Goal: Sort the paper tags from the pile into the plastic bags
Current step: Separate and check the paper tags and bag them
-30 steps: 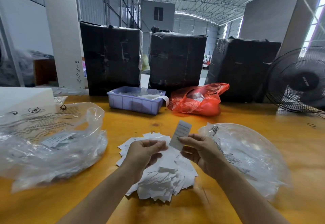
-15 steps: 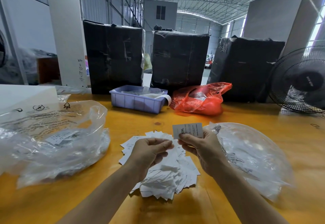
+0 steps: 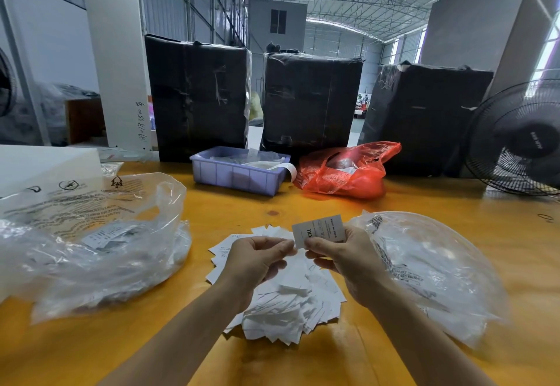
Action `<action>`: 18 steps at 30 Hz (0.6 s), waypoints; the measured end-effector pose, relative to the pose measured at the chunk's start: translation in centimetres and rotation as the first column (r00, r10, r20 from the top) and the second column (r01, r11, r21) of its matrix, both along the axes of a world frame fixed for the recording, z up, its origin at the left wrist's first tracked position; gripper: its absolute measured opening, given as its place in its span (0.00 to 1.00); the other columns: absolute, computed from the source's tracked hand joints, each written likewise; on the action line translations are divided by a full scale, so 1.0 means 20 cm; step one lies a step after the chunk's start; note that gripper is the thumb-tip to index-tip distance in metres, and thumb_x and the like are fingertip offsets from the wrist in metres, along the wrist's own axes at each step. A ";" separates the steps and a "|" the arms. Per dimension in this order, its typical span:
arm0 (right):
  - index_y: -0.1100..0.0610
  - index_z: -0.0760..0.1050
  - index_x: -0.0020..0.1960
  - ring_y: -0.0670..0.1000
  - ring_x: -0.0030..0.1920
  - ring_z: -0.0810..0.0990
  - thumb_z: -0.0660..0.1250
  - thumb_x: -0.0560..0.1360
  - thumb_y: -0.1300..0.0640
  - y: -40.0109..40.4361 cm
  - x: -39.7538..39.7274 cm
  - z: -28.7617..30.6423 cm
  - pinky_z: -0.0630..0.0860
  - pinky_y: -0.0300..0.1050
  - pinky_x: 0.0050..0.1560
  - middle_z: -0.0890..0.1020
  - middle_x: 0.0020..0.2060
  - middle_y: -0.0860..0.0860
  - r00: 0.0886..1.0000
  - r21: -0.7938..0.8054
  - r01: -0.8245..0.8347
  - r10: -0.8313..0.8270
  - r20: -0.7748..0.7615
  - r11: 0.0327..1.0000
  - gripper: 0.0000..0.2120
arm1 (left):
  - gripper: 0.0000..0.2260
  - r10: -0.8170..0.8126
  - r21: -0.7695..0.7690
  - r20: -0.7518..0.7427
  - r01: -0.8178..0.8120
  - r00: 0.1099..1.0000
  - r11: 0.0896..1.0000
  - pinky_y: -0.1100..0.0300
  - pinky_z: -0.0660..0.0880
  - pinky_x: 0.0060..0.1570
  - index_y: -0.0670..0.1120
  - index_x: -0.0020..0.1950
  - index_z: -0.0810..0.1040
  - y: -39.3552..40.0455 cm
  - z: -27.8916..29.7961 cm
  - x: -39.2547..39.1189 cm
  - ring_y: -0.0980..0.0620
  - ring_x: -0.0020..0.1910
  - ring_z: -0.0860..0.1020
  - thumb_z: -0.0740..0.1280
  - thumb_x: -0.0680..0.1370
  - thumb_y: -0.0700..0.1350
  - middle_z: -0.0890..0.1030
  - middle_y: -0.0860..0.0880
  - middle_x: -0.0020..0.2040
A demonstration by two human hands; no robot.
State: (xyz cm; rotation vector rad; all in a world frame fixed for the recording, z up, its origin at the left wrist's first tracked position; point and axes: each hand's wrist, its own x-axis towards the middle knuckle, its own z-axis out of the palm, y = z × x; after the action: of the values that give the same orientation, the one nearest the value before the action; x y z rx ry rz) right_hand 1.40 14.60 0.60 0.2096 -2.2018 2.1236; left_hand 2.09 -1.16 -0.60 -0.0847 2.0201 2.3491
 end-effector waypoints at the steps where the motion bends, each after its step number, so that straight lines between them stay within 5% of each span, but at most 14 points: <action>1: 0.59 0.77 0.45 0.46 0.32 0.82 0.71 0.71 0.65 0.00 0.00 0.00 0.78 0.35 0.34 0.83 0.32 0.50 1.000 0.014 -0.018 0.018 0.014 1.000 0.05 | 0.05 0.004 -0.003 0.001 -0.004 1.000 1.000 0.62 0.72 0.36 0.42 0.46 0.82 0.00 0.00 0.00 0.54 0.35 0.77 0.72 0.72 0.42 0.85 0.49 0.39; 13: 0.59 0.79 0.49 0.46 0.36 0.82 0.71 0.72 0.61 0.02 0.01 0.01 0.76 0.38 0.38 0.83 0.37 0.51 0.967 0.148 -0.231 0.209 0.147 0.962 0.06 | 0.07 -0.041 -0.039 0.004 0.041 0.999 0.998 0.65 0.72 0.33 0.41 0.48 0.83 0.01 0.00 0.01 0.54 0.34 0.77 0.71 0.74 0.44 0.83 0.48 0.39; 18: 0.60 0.77 0.48 0.47 0.37 0.81 0.67 0.75 0.62 0.01 0.01 0.02 0.77 0.37 0.37 0.81 0.39 0.54 0.995 0.051 -0.079 0.076 0.067 0.996 0.02 | 0.05 -0.054 -0.024 0.008 0.054 0.999 0.998 0.65 0.73 0.31 0.41 0.46 0.82 0.01 -0.01 0.01 0.55 0.30 0.77 0.72 0.72 0.42 0.82 0.48 0.35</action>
State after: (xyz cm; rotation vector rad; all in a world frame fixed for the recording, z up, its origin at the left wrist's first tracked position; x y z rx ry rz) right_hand 1.50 14.86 0.96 0.2364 -2.3261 2.1412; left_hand 2.21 -0.99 -0.78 -0.0395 2.0214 2.2896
